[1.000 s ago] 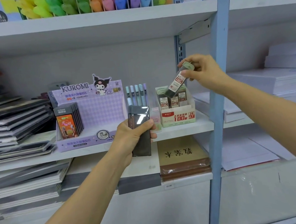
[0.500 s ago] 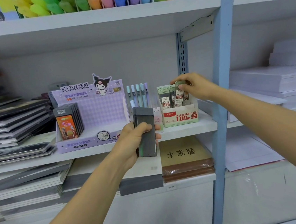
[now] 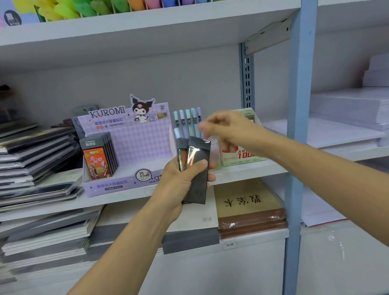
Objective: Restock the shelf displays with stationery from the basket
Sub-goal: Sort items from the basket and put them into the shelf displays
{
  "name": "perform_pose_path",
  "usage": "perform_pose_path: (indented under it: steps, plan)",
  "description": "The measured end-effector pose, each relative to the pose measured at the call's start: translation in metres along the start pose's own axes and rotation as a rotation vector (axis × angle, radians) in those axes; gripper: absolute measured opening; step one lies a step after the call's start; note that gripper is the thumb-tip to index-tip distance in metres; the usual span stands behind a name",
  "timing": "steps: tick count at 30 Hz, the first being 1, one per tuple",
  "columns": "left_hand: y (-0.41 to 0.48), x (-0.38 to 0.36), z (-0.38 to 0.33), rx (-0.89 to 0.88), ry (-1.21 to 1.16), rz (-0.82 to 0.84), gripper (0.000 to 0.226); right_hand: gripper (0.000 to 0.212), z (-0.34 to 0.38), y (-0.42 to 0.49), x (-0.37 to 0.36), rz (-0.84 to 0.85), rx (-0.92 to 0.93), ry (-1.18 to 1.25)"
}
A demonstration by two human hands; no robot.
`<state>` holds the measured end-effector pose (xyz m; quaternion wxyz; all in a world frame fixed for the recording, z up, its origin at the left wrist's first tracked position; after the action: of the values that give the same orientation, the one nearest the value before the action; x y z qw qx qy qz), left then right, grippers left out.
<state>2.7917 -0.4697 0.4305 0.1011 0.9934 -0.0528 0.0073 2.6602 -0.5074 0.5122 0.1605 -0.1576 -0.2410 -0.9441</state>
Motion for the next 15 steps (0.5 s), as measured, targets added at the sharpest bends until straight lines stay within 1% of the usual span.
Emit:
perform_pose_path:
  steps: [1, 2, 3, 5, 6, 8, 9, 10, 12, 13, 15]
  plan:
    - [-0.002, 0.001, -0.001, -0.002, 0.003, -0.009, 0.026, 0.039, -0.002, -0.002, -0.015, 0.067, -0.034, 0.035]
    - [-0.003, 0.003, -0.001, 0.001, -0.005, -0.020, 0.024, 0.037, -0.002, -0.001, -0.025, 0.094, -0.044, 0.068]
    - [-0.005, 0.006, -0.001, 0.017, -0.039, -0.030, 0.027, 0.033, -0.003, 0.001, -0.031, 0.090, -0.044, 0.102]
    - [-0.009, 0.014, 0.001, 0.096, -0.174, -0.048, 0.041, 0.025, -0.002, 0.006, -0.037, 0.053, -0.050, 0.178]
    - [-0.011, 0.019, 0.003, 0.135, -0.234, -0.048, 0.044, 0.022, -0.001, 0.008, -0.041, 0.042, -0.051, 0.207]
    - [-0.016, 0.028, 0.004, 0.176, -0.279, -0.036, 0.043, 0.019, 0.000, 0.013, -0.050, 0.044, -0.050, 0.250]
    - [-0.018, 0.033, 0.004, 0.175, -0.283, -0.029, 0.041, 0.020, 0.001, 0.014, -0.056, 0.056, -0.056, 0.277]
    - [-0.021, 0.039, 0.003, 0.164, -0.281, -0.025, 0.041, 0.027, 0.002, 0.015, -0.064, 0.076, -0.069, 0.307]
    - [-0.026, 0.050, -0.001, 0.132, -0.240, -0.024, 0.049, 0.045, 0.004, 0.016, -0.081, 0.110, -0.102, 0.303]
    - [-0.028, 0.056, -0.002, 0.118, -0.210, -0.034, 0.053, 0.048, 0.006, 0.017, -0.089, 0.113, -0.104, 0.271]
    - [-0.033, 0.071, -0.003, 0.106, -0.189, -0.089, 0.051, 0.042, 0.013, 0.022, -0.102, 0.101, -0.094, 0.257]
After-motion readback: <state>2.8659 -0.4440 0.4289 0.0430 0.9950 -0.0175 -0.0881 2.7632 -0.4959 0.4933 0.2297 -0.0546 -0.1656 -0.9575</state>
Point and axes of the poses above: each hand's wrist, its own y-axis towards the middle knuckle, its own x-axis out of the back of the hand, z = x × y, the point moved 8 cm from there along y, towards the middle knuckle, and after that the axes turned 7 degrees about y, right-handed, at the moved point
